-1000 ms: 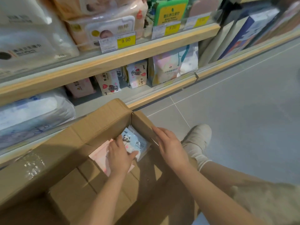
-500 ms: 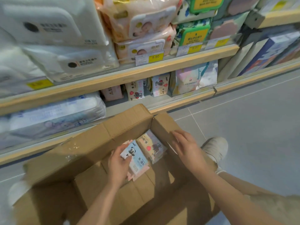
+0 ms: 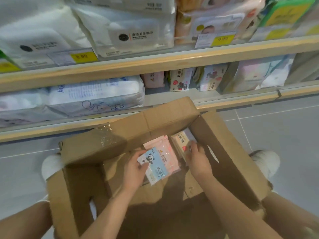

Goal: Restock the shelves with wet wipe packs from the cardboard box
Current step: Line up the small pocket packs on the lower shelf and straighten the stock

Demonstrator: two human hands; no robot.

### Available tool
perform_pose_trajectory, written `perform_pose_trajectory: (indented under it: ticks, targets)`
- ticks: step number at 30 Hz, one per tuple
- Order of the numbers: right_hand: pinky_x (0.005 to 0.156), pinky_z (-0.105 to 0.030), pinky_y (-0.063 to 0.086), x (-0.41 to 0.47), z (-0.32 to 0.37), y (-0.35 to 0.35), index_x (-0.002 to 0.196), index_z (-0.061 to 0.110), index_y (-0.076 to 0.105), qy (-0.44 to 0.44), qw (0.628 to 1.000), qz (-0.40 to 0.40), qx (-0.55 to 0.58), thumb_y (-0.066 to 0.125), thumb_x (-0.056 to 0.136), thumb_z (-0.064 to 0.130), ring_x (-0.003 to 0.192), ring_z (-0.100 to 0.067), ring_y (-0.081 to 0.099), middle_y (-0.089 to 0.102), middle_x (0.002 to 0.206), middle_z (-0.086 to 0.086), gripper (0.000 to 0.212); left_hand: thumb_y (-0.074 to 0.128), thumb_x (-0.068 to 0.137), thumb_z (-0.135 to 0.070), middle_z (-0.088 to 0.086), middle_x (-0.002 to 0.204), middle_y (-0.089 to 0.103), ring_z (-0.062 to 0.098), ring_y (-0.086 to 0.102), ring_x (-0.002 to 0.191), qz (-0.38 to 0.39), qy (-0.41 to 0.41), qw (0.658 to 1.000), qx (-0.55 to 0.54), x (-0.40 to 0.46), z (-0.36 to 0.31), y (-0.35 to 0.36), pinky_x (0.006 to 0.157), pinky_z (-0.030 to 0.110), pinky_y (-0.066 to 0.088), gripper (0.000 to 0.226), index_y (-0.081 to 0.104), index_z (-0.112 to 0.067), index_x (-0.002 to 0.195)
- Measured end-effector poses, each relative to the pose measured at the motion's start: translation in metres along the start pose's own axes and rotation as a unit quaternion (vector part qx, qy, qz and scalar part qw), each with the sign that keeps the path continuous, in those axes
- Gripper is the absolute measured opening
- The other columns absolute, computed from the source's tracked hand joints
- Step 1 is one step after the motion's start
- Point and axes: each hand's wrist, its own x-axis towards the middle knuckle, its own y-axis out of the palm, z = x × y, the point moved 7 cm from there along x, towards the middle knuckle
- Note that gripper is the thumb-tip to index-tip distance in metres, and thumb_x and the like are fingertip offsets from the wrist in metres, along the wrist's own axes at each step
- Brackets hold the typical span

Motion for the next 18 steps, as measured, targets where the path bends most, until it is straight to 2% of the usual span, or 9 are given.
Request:
perform_pose_trajectory:
  ticks: [2, 5, 8, 11, 14, 17, 18]
  targets:
    - [0.081, -0.033, 0.050, 0.006, 0.002, 0.000, 0.141, 0.015, 0.027, 0.026, 0.999, -0.029, 0.010, 0.052, 0.095, 0.023, 0.108, -0.032, 0.059, 0.037, 0.137, -0.015, 0.053, 0.060, 0.084, -0.002, -0.011, 0.105, 0.066, 0.005, 0.065, 0.089, 0.003, -0.009, 1.000, -0.003, 0.002, 0.002, 0.000, 0.067, 0.030, 0.055, 0.041, 0.056, -0.037, 0.104]
    - [0.077, -0.030, 0.048, 0.011, 0.004, -0.005, 0.139, 0.012, 0.030, 0.042, 0.998, -0.049, -0.020, 0.060, 0.090, 0.029, 0.109, -0.028, 0.058, 0.035, 0.138, -0.014, 0.060, 0.059, 0.086, -0.003, -0.015, 0.100, 0.067, 0.001, 0.065, 0.086, 0.009, -0.019, 1.000, -0.010, 0.003, 0.001, -0.001, 0.064, 0.032, 0.057, 0.041, 0.054, -0.040, 0.102]
    - [0.063, -0.025, 0.039, 0.007, 0.011, -0.016, 0.123, 0.012, 0.042, 0.021, 0.996, -0.066, -0.058, 0.062, 0.088, 0.035, 0.098, -0.023, 0.062, 0.042, 0.131, -0.009, 0.046, 0.058, 0.086, -0.001, -0.015, 0.098, 0.067, 0.002, 0.065, 0.085, 0.013, -0.008, 1.000, -0.019, 0.000, -0.009, -0.002, 0.063, 0.031, 0.056, 0.044, 0.054, -0.042, 0.100]
    - [0.061, -0.026, 0.034, -0.002, 0.013, -0.025, 0.118, 0.013, 0.045, 0.019, 0.998, -0.062, -0.020, 0.064, 0.087, 0.036, 0.098, -0.024, 0.062, 0.047, 0.126, -0.007, 0.043, 0.058, 0.086, 0.000, -0.017, 0.100, 0.065, 0.000, 0.064, 0.086, 0.017, 0.015, 0.999, -0.022, -0.008, -0.029, -0.004, 0.054, 0.019, 0.049, 0.049, 0.052, -0.047, 0.098]
    - [0.057, -0.026, 0.032, -0.014, 0.016, -0.042, 0.109, 0.015, 0.050, -0.007, 0.997, -0.072, 0.032, 0.066, 0.087, 0.030, 0.095, -0.023, 0.062, 0.058, 0.109, -0.002, 0.032, 0.058, 0.085, 0.003, -0.014, 0.097, 0.065, -0.005, 0.060, 0.073, 0.013, 0.049, 0.998, -0.028, -0.017, -0.052, -0.008, 0.051, 0.010, 0.039, 0.041, 0.056, -0.033, 0.104]
    - [0.047, -0.017, 0.027, -0.028, 0.024, -0.074, 0.093, 0.020, 0.047, -0.042, 0.991, -0.084, 0.092, 0.063, 0.089, 0.024, 0.072, -0.010, 0.056, 0.055, 0.088, 0.006, 0.017, 0.058, 0.086, 0.003, -0.016, 0.096, 0.066, 0.000, 0.063, 0.081, 0.012, 0.089, 0.995, -0.040, -0.022, -0.080, -0.015, 0.052, 0.013, 0.043, 0.037, 0.056, -0.029, 0.106]
    - [0.047, -0.016, 0.031, -0.032, 0.028, -0.085, 0.090, 0.022, 0.045, -0.057, 0.987, -0.082, 0.128, 0.062, 0.089, 0.023, 0.067, -0.004, 0.054, 0.056, 0.084, 0.008, 0.017, 0.059, 0.087, 0.002, -0.017, 0.096, 0.066, -0.001, 0.064, 0.084, 0.013, 0.104, 0.994, -0.036, -0.022, -0.091, -0.017, 0.054, 0.014, 0.046, 0.037, 0.056, -0.030, 0.105]
